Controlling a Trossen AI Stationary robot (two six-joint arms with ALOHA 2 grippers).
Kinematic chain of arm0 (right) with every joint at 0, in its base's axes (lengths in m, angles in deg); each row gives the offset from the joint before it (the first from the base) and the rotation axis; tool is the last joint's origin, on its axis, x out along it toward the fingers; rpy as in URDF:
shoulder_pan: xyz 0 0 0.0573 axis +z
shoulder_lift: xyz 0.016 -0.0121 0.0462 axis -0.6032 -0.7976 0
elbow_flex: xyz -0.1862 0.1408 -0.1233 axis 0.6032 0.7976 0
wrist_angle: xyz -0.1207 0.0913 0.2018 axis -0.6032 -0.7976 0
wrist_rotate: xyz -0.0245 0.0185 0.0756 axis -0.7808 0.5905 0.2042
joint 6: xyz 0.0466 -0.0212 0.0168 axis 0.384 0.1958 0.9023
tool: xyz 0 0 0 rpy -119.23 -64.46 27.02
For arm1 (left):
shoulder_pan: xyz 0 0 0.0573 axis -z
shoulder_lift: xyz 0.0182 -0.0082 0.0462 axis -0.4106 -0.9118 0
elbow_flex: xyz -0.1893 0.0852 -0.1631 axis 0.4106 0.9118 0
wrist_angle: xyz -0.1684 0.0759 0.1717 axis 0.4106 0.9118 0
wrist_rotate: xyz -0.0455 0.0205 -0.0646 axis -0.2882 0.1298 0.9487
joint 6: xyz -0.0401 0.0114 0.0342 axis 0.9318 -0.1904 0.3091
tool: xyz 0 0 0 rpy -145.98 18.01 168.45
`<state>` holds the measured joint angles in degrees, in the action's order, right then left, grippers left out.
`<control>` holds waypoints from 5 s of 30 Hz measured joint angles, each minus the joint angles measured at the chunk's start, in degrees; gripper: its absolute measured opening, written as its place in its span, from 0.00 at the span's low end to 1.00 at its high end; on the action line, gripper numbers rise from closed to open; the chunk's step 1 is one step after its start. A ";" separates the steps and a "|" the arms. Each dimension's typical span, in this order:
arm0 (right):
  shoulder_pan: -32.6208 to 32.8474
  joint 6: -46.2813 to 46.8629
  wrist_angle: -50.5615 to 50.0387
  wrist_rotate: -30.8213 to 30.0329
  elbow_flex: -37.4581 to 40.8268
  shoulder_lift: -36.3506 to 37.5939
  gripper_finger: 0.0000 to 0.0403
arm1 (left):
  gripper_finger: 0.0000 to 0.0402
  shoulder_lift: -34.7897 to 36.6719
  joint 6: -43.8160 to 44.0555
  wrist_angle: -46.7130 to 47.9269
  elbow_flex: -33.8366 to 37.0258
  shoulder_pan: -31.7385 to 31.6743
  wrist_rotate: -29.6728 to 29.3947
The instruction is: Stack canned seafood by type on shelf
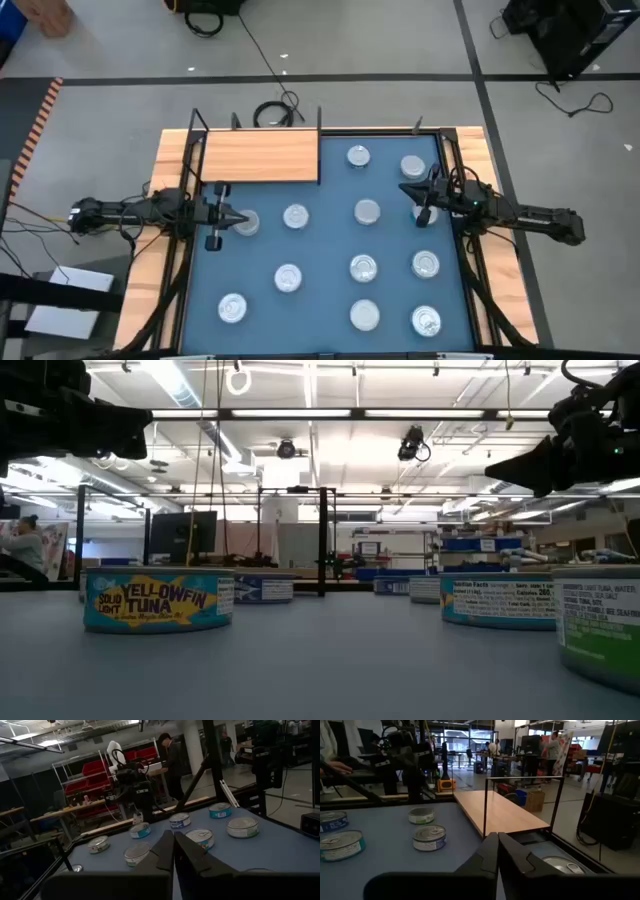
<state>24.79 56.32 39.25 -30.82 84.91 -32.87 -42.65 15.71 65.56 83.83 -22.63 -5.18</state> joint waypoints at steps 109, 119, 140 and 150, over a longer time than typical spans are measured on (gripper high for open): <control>0.34 2.81 12.01 3.16 -9.08 -19.92 0.01 | 0.04 -0.02 2.58 -4.43 -0.04 -0.03 -6.39; 4.79 3.89 -4.97 3.16 -28.84 -43.09 0.00 | 0.02 -0.02 6.23 -4.35 -0.04 -0.05 -7.86; 14.23 20.81 -24.81 -5.82 -38.95 -74.17 0.00 | 0.00 -3.48 9.03 1.31 -0.02 -0.03 -8.50; 15.95 21.03 -22.72 -6.76 -39.24 -79.97 0.00 | 0.00 -9.04 9.03 1.18 -0.02 -0.03 -8.46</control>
<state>40.74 77.36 16.53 -37.58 45.67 -112.84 -51.69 24.74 66.74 83.81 -22.66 -13.65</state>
